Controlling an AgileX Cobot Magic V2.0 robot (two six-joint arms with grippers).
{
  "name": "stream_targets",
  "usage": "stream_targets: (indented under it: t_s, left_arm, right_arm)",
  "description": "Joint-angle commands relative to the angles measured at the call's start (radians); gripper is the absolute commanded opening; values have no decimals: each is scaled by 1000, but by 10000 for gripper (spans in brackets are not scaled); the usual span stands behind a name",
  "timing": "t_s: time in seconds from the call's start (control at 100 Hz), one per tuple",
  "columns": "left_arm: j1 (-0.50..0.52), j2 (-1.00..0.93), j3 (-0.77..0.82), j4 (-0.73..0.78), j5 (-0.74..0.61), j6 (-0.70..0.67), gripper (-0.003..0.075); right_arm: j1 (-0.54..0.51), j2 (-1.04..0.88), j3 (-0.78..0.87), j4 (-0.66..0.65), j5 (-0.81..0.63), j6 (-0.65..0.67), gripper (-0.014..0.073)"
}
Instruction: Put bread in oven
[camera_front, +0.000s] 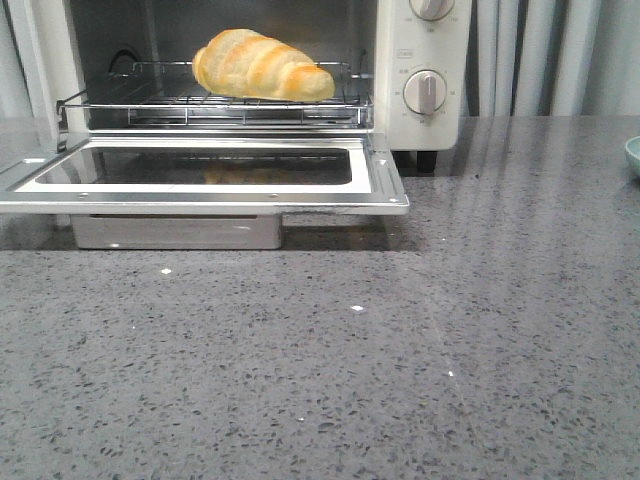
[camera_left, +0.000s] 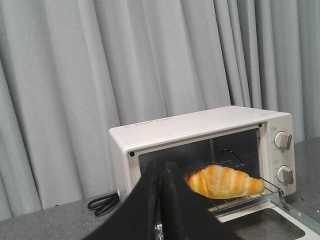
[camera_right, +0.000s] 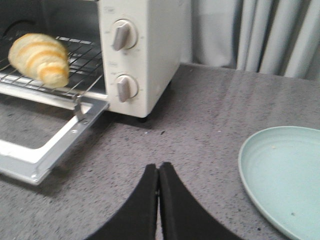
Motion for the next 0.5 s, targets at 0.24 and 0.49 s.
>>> stream_targets:
  t_s: [0.24, 0.49]
  left_arm:
    - [-8, 15, -22, 7, -66, -8, -21]
    - [-8, 15, -22, 7, -66, -8, -21]
  right_arm:
    - [-193, -214, 135, 17, -223, -14, -39]
    - [-277, -345, 215, 17, -212, -14, -39]
